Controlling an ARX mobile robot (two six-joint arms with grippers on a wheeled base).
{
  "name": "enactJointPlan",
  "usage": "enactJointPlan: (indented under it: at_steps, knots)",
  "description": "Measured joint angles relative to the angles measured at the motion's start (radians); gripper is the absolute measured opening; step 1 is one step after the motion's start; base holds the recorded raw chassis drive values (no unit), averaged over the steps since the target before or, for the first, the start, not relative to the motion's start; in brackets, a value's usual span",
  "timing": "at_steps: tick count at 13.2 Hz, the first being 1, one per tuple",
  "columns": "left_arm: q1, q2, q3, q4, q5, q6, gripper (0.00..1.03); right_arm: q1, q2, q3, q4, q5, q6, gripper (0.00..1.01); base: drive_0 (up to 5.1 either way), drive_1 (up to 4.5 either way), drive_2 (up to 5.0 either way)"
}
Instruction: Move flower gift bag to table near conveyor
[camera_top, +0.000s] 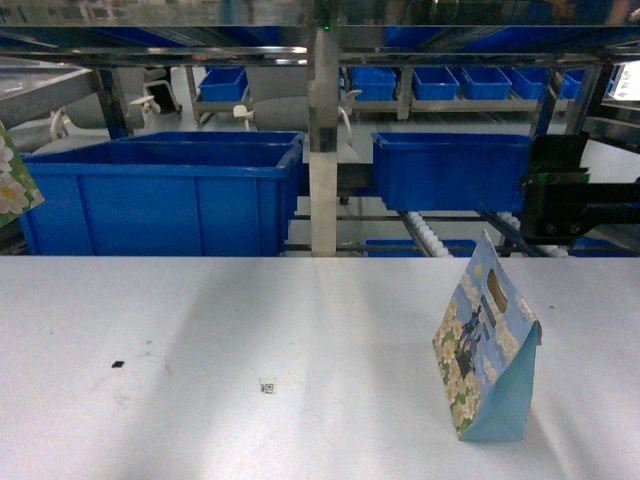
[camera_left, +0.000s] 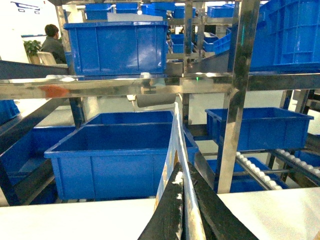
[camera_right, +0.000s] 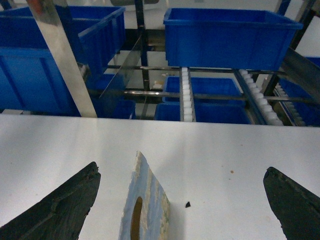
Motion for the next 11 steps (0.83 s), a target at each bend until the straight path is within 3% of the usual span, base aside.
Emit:
enactJointPlan:
  at_steps: [1,6,9,11]
  knots:
    - [0.0,0.0,0.0,0.0,0.0,0.0,0.02,0.008,-0.059,-0.03,-0.016,0.034,0.008,0.98,0.0,0.0,0.0]
    - [0.0,0.0,0.0,0.0,0.0,0.0,0.02,0.026,-0.171,-0.085,-0.068,0.078,0.021,0.98,0.0,0.0,0.0]
    - [0.0,0.0,0.0,0.0,0.0,0.0,0.02,0.087,-0.459,-0.199,-0.241,0.152,0.044,0.98,0.0,0.0,0.0]
    - [0.0,0.0,0.0,0.0,0.0,0.0,0.02,0.149,-0.672,-0.259,-0.444,0.17,0.058,0.98,0.0,0.0,0.0]
